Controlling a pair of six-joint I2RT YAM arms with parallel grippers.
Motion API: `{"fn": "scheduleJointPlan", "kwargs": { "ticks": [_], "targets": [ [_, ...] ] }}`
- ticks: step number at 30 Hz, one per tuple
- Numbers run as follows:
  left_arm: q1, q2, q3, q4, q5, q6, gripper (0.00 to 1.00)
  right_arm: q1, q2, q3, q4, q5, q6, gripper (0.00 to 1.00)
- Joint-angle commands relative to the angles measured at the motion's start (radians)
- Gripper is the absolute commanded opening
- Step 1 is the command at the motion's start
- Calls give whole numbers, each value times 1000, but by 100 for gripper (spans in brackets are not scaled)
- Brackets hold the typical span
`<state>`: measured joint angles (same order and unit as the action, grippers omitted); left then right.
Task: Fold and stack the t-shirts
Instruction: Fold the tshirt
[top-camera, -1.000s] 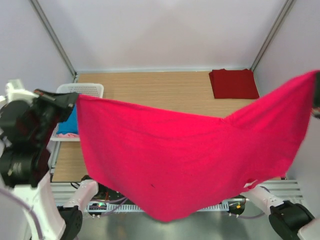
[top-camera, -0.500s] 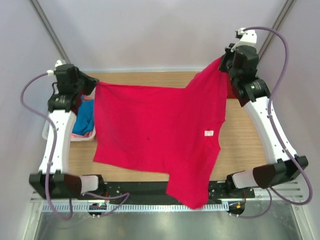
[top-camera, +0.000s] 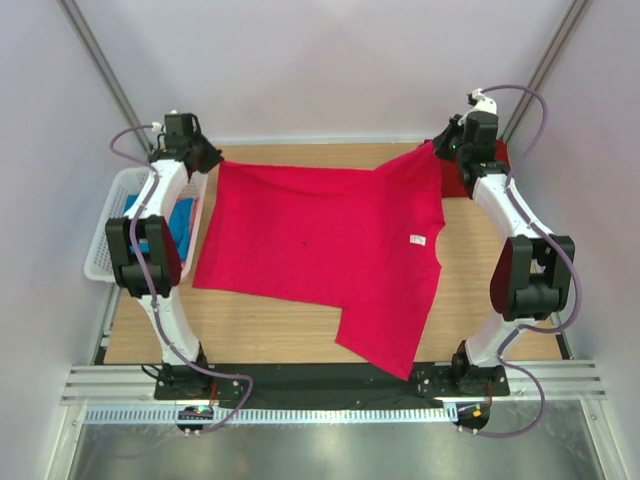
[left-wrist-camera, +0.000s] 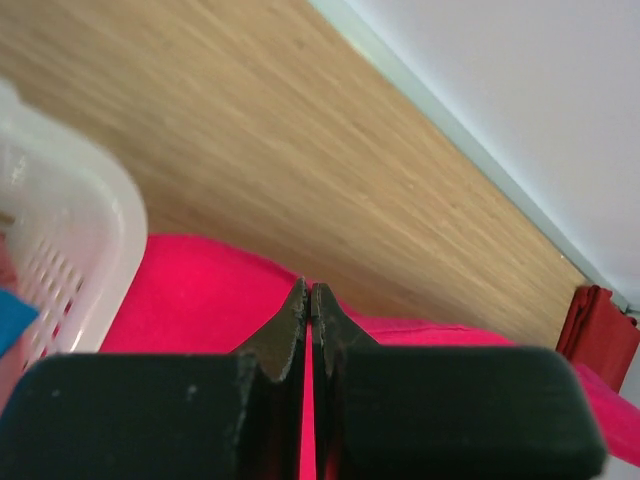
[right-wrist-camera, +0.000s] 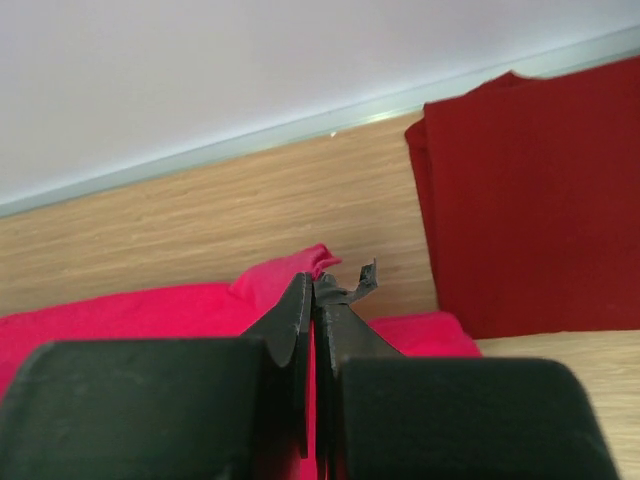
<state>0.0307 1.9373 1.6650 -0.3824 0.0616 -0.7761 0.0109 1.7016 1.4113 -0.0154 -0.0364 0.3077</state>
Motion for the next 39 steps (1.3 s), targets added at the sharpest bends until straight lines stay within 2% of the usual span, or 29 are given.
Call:
{"fn": "scheduleJointPlan", "kwargs": {
  "ticks": [1, 11, 15, 21, 27, 39],
  "targets": [
    [18, 27, 104, 86, 41, 53, 0, 0, -19, 71, 24, -54, 39, 1],
    [44, 37, 128, -76, 11, 222, 0, 1, -247, -144, -213, -5, 19, 1],
    [44, 34, 99, -121, 49, 308, 0, 1, -332, -221, -276, -19, 7, 1],
    [41, 0, 29, -179, 53, 354, 0, 1, -434, -334, -357, -10, 4, 1],
    [41, -18, -19, -243, 17, 400, 0, 1, -496, -477, -379, 6, 10, 1],
    [26, 41, -33, -365, -101, 437, 0, 1, -566, -606, -508, 111, 48, 1]
  ]
}}
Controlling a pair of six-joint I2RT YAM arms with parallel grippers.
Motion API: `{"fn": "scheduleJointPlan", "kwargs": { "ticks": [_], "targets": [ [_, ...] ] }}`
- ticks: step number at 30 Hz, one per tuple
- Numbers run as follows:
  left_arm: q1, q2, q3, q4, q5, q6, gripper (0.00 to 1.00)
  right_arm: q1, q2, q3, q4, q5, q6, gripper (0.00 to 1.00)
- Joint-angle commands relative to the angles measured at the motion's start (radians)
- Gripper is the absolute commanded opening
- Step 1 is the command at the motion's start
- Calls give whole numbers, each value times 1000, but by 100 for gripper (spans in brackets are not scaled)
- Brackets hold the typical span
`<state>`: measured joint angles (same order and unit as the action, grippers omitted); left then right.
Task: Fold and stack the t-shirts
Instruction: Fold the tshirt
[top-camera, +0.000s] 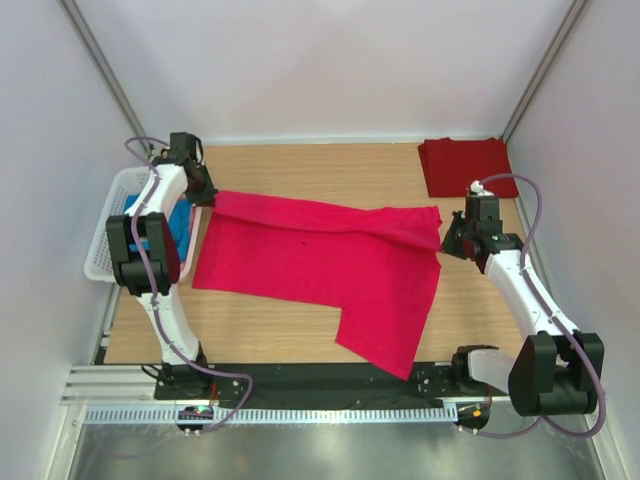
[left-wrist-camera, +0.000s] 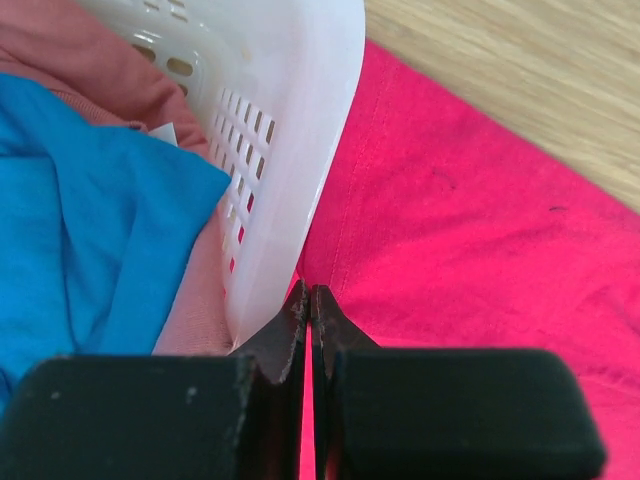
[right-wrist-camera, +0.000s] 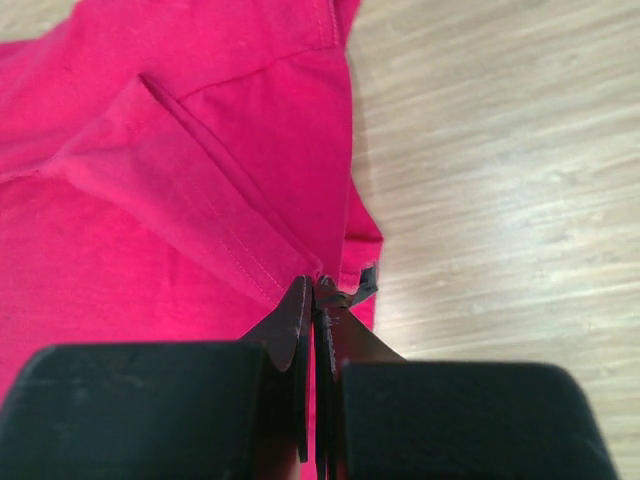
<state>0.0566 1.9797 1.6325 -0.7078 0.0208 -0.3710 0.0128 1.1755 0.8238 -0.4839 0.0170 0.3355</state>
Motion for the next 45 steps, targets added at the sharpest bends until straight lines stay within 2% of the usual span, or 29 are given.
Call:
{"fn": "scheduleJointPlan", "kwargs": {
  "ticks": [1, 6, 14, 15, 17, 18, 19, 21, 22, 25, 29, 32, 34, 36, 39, 42, 45],
  "targets": [
    [-3, 1, 1, -41, -74, 30, 0, -1, -46, -26, -48, 57, 25, 1],
    [-30, 30, 42, -84, -133, 27, 0, -1, -94, -68, -64, 5, 48, 1],
    [-47, 83, 104, -165, -266, 11, 0, -1, -111, -72, -120, 69, 97, 1],
    [-47, 91, 115, -176, -284, 9, 0, -1, -106, -69, -133, 69, 120, 4],
    [-47, 113, 138, -194, -298, 9, 4, 0, -100, -71, -147, 60, 149, 5],
    [-47, 116, 142, -196, -294, 7, 7, 1, -100, -72, -156, 54, 180, 6],
    [-66, 114, 150, -199, -288, 9, 17, 3, -103, -74, -160, 44, 191, 8],
    [-78, 108, 173, -223, -263, -14, 29, -1, -106, -61, -185, 43, 215, 17],
    [-84, 105, 193, -232, -254, -22, 39, -1, -105, -49, -194, 38, 221, 19],
    [-98, 79, 274, -268, -210, -65, 51, -1, -76, 68, -280, 46, 238, 29],
    [-123, 30, 310, -246, -89, -144, 57, -1, -21, 123, -228, -5, 264, 38],
    [-132, -19, 232, -178, 40, -210, 59, -1, 48, 111, -109, -121, 203, 42],
    [-136, -50, 123, -130, 115, -258, 58, 3, 157, 136, -18, -208, 168, 44],
    [-138, -61, 45, -91, 132, -281, 57, 12, 285, 185, -28, -241, 108, 45],
    [-138, -50, 26, -97, 136, -283, 57, 22, 401, 288, -54, -301, 22, 50],
    [-136, -10, 56, -188, 47, -258, 57, 35, 504, 389, -110, -310, -56, 51],
    [-130, 13, 43, -187, -15, -246, 58, 64, 559, 443, -107, -307, -133, 52]
  ]
}}
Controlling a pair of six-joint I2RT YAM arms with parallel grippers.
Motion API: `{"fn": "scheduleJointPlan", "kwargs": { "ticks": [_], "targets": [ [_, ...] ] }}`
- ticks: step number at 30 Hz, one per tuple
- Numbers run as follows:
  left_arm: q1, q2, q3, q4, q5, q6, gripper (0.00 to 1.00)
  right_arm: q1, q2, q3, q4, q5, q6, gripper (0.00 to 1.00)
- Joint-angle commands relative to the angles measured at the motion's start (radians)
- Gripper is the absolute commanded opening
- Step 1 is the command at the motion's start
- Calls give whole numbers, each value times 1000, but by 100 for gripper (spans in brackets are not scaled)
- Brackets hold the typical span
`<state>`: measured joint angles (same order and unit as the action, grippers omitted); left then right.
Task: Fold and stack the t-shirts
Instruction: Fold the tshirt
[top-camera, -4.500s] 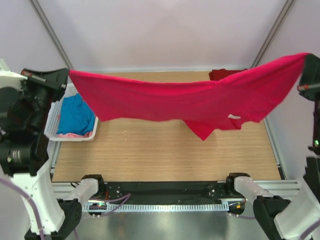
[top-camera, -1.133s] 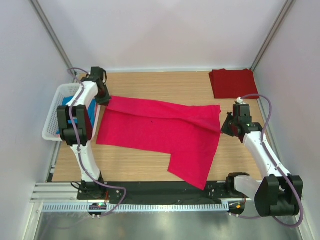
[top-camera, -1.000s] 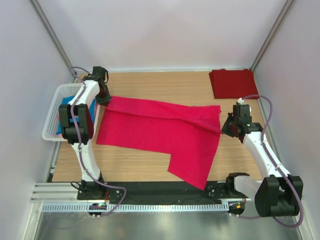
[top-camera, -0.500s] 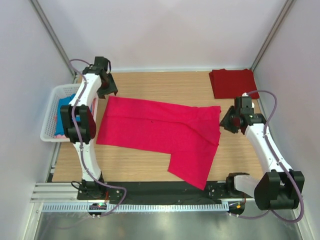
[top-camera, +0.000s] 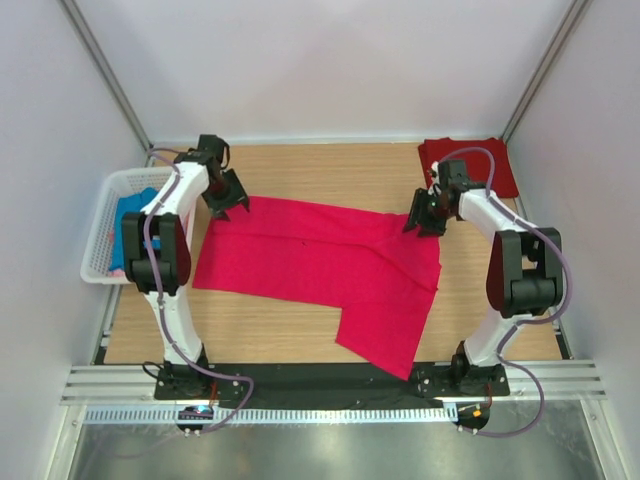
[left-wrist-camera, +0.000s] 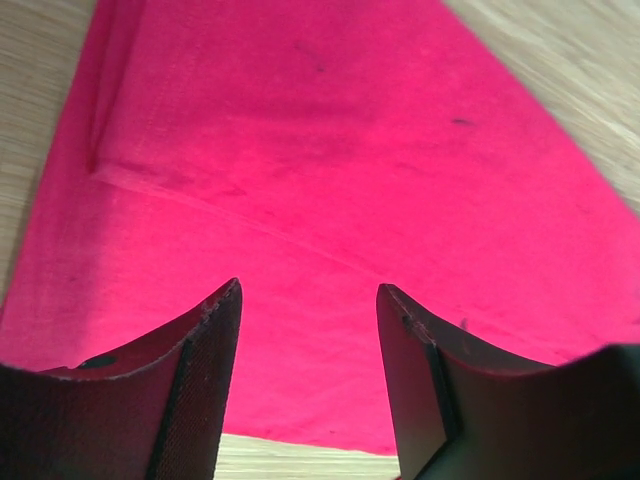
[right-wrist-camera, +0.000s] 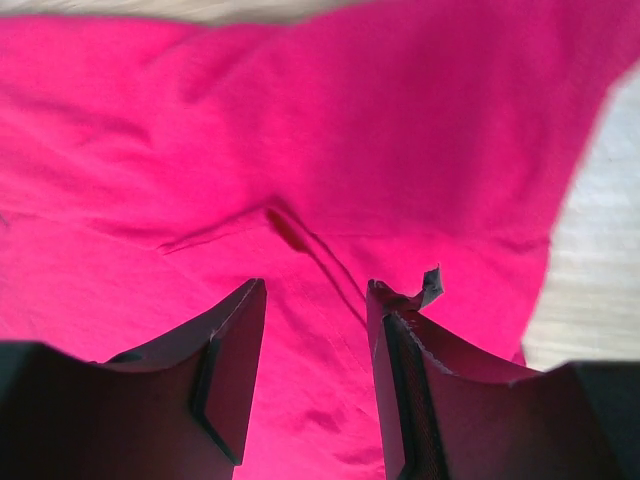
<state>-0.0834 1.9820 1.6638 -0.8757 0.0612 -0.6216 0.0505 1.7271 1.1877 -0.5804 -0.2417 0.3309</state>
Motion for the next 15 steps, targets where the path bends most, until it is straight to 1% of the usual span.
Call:
{"fn": "scheduleJointPlan", "kwargs": {
  "ticks": [1, 4, 5, 9, 13, 15],
  "targets": [
    [25, 18, 5, -20, -55, 6, 59, 37, 23, 114, -19, -63, -142, 52],
    [45, 41, 1, -42, -54, 13, 59, 49, 95, 182, -71, -96, -170, 52],
    [54, 50, -6, -42, -82, 13, 58, 61, 118, 190, -81, -106, -179, 52],
    [68, 74, 13, -71, -127, 40, 57, 103, 187, 208, -88, -103, -210, 52],
    [79, 84, 17, -63, -120, 65, 57, 138, 213, 210, -88, -94, -216, 51],
    [79, 93, 17, -69, -121, 72, 57, 153, 213, 201, -75, -93, -208, 49]
  ]
}}
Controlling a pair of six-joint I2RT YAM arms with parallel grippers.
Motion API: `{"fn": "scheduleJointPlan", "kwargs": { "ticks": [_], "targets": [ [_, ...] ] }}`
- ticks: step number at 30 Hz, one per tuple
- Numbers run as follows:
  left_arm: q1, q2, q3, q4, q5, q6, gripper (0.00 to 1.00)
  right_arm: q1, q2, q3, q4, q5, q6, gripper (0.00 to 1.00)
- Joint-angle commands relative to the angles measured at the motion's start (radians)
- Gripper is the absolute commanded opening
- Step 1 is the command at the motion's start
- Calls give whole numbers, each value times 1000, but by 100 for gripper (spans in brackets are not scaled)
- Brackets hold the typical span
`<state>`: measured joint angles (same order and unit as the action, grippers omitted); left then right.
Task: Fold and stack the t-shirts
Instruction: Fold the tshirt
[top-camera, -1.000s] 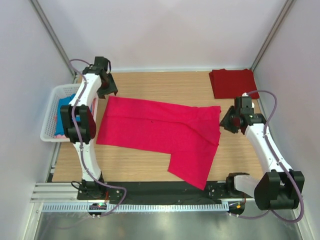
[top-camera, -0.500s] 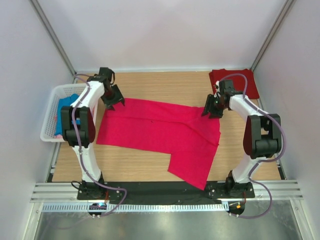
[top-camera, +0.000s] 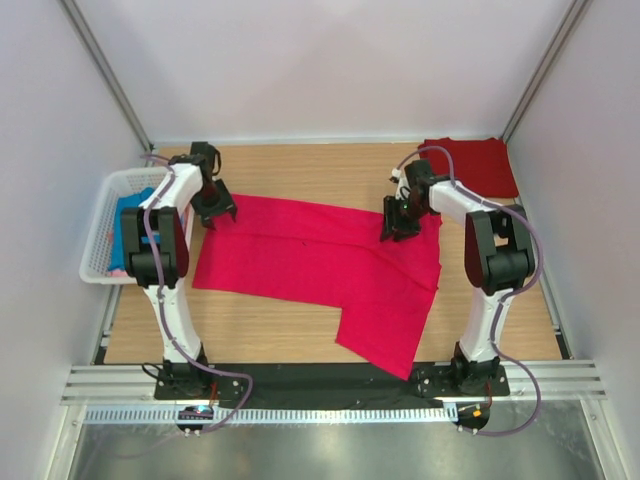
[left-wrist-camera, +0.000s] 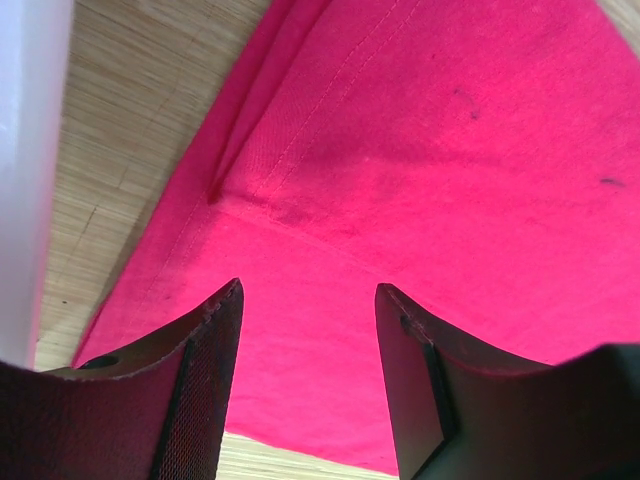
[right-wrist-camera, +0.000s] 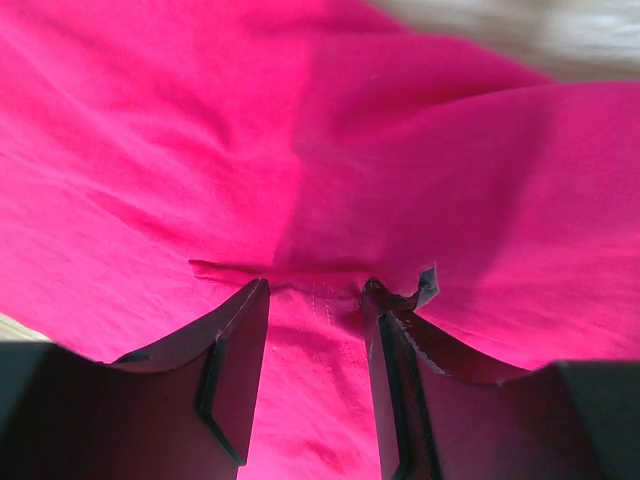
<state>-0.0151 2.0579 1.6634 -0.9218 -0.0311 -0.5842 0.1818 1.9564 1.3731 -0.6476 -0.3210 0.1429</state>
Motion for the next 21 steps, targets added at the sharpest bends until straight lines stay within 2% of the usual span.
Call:
{"fn": "scheduleJointPlan", "kwargs": {
  "ticks": [1, 3, 4, 6, 7, 8, 15, 19, 21],
  "targets": [
    [10, 21, 16, -29, -35, 40, 57, 28, -22, 3, -1, -10, -19, 47],
    [10, 24, 13, -51, -91, 46, 56, 38, -28, -8, 9, 6, -14, 36],
    [10, 21, 6, -49, -124, 56, 56, 41, -37, -12, 11, 23, -11, 25],
    [10, 15, 1, -46, -154, 70, 56, 41, -54, -14, 8, 31, -11, 14],
    [10, 13, 7, -49, -174, 78, 56, 44, -74, -16, 3, 33, -6, 3],
    [10, 13, 13, -54, -197, 81, 56, 48, -89, -14, -3, 37, -3, 1],
    [10, 38, 107, -106, -239, 63, 56, 120, -206, -89, -3, 92, 67, 1],
    [10, 12, 107, -97, -211, 57, 56, 159, -240, -204, 34, 131, 135, 1],
    [10, 4, 108, -95, -190, 55, 56, 174, -252, -235, 51, 125, 155, 5]
  ]
}}
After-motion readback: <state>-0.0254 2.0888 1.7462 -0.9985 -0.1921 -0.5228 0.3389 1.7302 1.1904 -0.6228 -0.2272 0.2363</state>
